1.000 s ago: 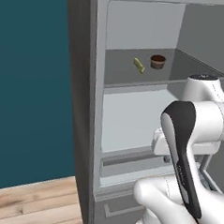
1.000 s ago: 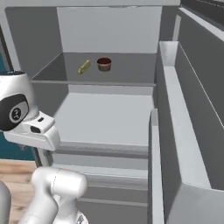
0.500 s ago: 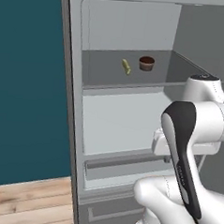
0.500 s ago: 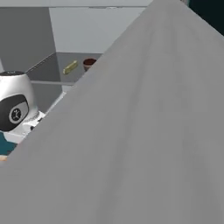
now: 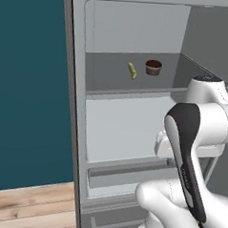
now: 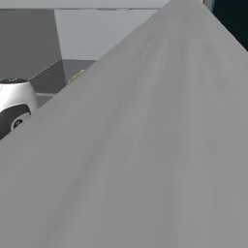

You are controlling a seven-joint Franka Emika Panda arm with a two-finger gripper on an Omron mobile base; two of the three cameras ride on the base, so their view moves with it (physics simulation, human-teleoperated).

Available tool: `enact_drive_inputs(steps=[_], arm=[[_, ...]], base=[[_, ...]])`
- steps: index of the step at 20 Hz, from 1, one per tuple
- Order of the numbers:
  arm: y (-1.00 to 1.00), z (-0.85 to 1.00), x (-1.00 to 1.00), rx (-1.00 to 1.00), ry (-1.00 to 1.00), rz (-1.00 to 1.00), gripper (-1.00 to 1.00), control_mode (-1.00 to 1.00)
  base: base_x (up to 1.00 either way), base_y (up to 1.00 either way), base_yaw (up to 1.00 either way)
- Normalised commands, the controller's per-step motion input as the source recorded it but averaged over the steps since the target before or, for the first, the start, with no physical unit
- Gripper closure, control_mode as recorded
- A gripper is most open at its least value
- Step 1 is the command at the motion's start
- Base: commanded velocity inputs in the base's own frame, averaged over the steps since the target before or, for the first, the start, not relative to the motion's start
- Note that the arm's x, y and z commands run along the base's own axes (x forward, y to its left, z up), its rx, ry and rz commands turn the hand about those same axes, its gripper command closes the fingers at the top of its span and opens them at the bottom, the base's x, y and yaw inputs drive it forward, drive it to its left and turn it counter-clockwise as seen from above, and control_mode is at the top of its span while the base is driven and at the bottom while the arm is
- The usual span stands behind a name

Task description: Pick the egg and butter from the fridge and place them by the bowl for mixing.

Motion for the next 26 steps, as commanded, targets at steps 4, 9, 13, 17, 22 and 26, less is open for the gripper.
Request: enact_drive_inputs(steps=[4, 9, 13, 17, 22, 26], arm=[[0.0, 0.0, 0.0, 0.0, 0.0, 0.0, -1.0, 1.0], [0.0, 0.0, 0.0, 0.0, 0.0, 0.0, -1.0, -1.0], [0.0, 0.21, -0.02, 0.0, -0.06, 0.0, -1.0, -1.0], [0.04, 0.73, -0.07, 0.0, -0.13, 0.01, -1.0, -1.0], [0.02, 0.77, -0.26, 0.0, -0.26, 0.01, -1.0, -1.0], [0.03, 0.75, -0.4, -0.01, -0.33, 0.0, -1.0, -1.0]], base=[[0.22, 0.0, 0.0], [0.0, 0.0, 0.0], [0.0, 0.0, 0.0], [0.0, 0.0, 0.0], [0.0, 0.0, 0.0], [0.0, 0.0, 0.0]])
